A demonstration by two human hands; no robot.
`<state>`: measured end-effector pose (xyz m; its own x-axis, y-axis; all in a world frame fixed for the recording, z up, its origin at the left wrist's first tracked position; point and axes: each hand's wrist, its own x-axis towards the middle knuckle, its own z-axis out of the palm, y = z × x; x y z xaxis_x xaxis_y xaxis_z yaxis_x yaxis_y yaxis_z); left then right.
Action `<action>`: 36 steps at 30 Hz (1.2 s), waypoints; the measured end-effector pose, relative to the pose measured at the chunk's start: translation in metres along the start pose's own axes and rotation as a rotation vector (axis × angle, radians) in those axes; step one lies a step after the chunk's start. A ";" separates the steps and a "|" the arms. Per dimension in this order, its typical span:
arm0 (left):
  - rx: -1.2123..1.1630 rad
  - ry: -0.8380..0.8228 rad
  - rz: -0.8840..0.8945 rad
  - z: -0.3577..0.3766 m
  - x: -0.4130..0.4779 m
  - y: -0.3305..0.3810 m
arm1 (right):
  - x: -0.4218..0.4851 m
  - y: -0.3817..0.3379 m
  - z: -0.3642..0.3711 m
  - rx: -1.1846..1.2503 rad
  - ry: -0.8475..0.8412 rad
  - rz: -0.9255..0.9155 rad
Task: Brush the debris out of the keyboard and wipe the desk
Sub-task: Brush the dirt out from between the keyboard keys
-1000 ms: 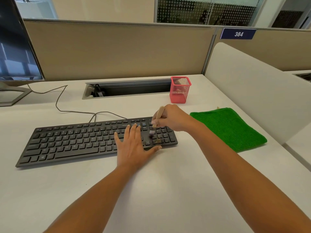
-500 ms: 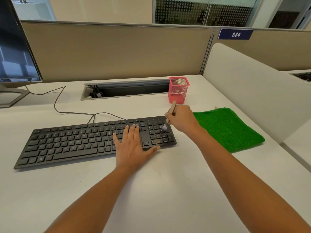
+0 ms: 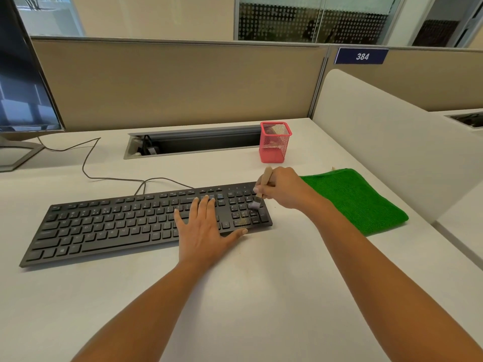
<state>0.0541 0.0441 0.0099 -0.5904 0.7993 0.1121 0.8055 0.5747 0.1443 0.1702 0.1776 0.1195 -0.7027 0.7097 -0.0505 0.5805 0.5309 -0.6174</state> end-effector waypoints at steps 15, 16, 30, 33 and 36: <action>0.004 0.009 0.003 0.001 0.000 0.000 | 0.001 0.013 -0.006 0.080 0.069 0.054; 0.003 0.009 0.002 0.001 0.000 0.000 | 0.002 0.015 -0.004 0.013 0.075 0.070; 0.000 0.005 0.001 0.001 0.000 -0.001 | 0.003 0.011 0.019 -0.091 0.145 0.116; -0.003 0.013 -0.001 0.002 0.000 -0.001 | -0.002 0.009 0.013 -0.098 0.024 0.155; 0.002 0.004 0.002 0.001 0.001 -0.001 | -0.005 0.008 0.010 -0.095 -0.035 0.166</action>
<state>0.0532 0.0443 0.0085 -0.5893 0.7996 0.1159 0.8065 0.5738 0.1422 0.1742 0.1741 0.1071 -0.6070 0.7756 -0.1734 0.7244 0.4502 -0.5220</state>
